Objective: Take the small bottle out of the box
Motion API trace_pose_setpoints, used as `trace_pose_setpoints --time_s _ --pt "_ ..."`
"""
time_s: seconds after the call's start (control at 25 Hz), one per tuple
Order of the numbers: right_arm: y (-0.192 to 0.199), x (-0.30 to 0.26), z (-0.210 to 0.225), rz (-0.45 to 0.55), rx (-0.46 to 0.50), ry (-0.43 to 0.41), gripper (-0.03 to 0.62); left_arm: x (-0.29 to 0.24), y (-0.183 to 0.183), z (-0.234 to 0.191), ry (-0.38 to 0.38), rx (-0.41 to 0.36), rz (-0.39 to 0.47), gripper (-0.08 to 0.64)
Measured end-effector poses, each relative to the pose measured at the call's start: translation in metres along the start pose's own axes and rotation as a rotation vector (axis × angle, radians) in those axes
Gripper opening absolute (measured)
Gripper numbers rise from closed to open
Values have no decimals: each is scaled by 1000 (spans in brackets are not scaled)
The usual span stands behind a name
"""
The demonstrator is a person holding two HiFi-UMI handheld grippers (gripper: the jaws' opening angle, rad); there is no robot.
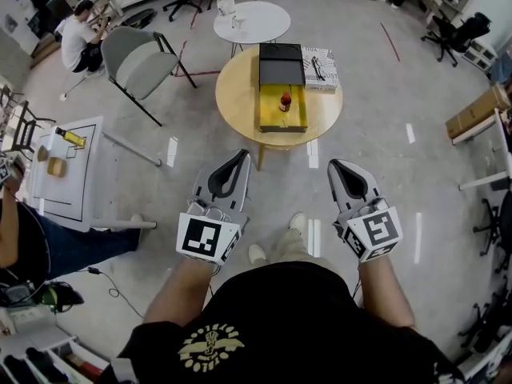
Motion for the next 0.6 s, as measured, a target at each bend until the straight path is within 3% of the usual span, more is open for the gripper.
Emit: trace_pose_setpoints --time_s 0.6 --pt "-17 -57 67 -21 -39 -31 14 -90 10 -21 -35 -12 -38 17"
Point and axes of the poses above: the fingertips, and each gripper's own axes: x backward along the fingers, z to its right, y out of its underside, the point moved 1 cm from there along x, backward along the fingers, and after that the axes turned 15 degrees about -x, right-handed, at the moved point
